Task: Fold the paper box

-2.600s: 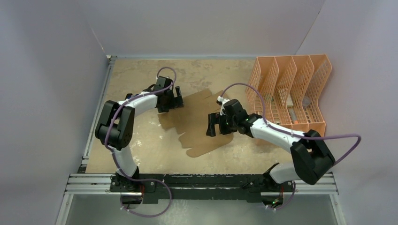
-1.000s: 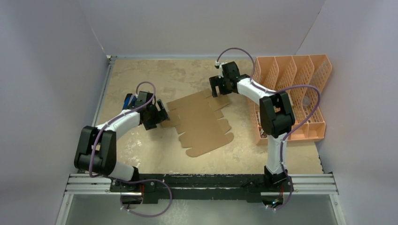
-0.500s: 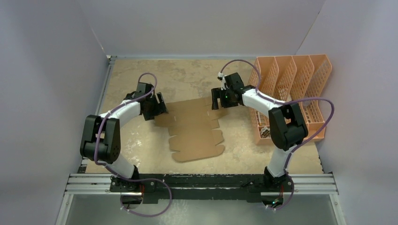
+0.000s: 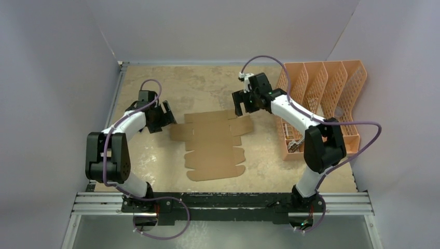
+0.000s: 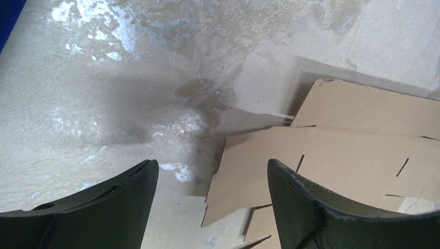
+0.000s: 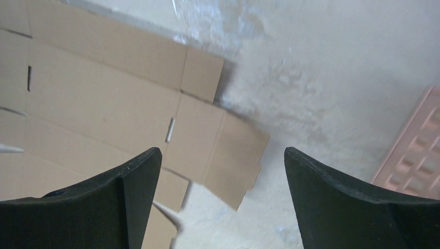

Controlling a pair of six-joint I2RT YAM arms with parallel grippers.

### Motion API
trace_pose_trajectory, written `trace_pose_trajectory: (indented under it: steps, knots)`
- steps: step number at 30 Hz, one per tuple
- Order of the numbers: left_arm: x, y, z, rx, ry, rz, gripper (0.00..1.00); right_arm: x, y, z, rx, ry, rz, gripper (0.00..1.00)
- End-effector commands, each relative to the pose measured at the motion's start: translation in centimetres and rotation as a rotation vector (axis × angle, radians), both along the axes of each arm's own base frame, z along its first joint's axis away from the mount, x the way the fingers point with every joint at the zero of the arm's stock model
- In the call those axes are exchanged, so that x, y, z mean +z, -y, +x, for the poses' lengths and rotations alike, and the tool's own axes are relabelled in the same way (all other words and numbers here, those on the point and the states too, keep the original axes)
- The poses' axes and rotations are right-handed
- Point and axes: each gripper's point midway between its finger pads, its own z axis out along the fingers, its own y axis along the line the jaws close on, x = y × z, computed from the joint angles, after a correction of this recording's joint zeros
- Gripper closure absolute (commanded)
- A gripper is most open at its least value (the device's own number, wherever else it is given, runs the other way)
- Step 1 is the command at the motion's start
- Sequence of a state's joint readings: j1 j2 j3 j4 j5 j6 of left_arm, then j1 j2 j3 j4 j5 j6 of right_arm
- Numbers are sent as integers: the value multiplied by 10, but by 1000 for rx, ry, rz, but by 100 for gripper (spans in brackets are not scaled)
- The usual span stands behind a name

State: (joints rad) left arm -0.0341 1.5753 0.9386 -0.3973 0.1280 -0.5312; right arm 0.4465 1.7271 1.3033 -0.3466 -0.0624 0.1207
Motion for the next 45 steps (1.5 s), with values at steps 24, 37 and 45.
trace_pose_trajectory:
  steps: [24,37,45]
  knots:
    - [-12,21,-13,-99,-48,-117,28,-24,-135,63,672,35,367,29]
    - [-16,31,-9,-126,-55,-170,31,-47,-143,42,777,-31,451,47]
    - [-16,35,-9,-143,-54,-187,33,-56,-143,38,800,-48,456,48]
